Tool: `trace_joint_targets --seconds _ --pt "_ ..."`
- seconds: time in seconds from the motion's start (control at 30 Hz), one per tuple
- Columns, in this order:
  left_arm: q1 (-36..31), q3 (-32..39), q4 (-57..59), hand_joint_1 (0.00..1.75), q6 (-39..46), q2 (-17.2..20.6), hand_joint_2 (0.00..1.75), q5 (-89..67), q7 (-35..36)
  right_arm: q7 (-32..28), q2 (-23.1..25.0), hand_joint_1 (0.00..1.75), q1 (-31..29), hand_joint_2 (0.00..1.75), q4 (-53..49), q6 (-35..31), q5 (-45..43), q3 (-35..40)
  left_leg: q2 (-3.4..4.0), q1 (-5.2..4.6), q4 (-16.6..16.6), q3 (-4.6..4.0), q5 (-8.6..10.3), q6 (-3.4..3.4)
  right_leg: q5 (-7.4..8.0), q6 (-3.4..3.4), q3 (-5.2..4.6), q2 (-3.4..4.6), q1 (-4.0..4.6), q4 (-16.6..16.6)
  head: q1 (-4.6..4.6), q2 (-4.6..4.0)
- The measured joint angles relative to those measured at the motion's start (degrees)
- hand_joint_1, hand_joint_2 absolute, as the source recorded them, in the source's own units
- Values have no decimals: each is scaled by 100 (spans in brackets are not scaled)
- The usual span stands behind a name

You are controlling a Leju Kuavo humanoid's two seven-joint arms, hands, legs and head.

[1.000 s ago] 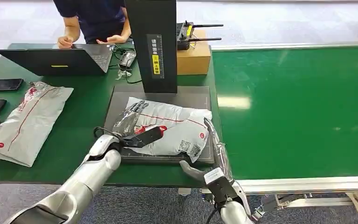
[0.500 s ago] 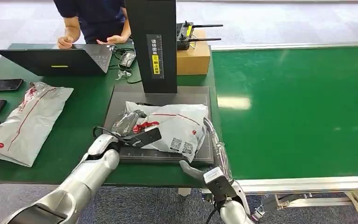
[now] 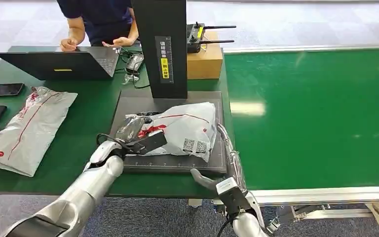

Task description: Moved the parcel from conveyor to table for the left to box.

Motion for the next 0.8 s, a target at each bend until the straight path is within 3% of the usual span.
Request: trace_joint_targets --seconds 0.3,0.8 --pt "50 558 -102 175 -68 4 175 903 -783 -15 0 0 103 175 -20 -151 0 -20 1 0 0 -24 0 0 0 0 -23 0 0 0 0 0" --pt "373 757 -960 175 -188 114 175 1878 -1224 -48 0 0 126 175 -31 -155 -2 -44 0 0 0 -29 0 0 0 0 -27 0 0 0 0 0"
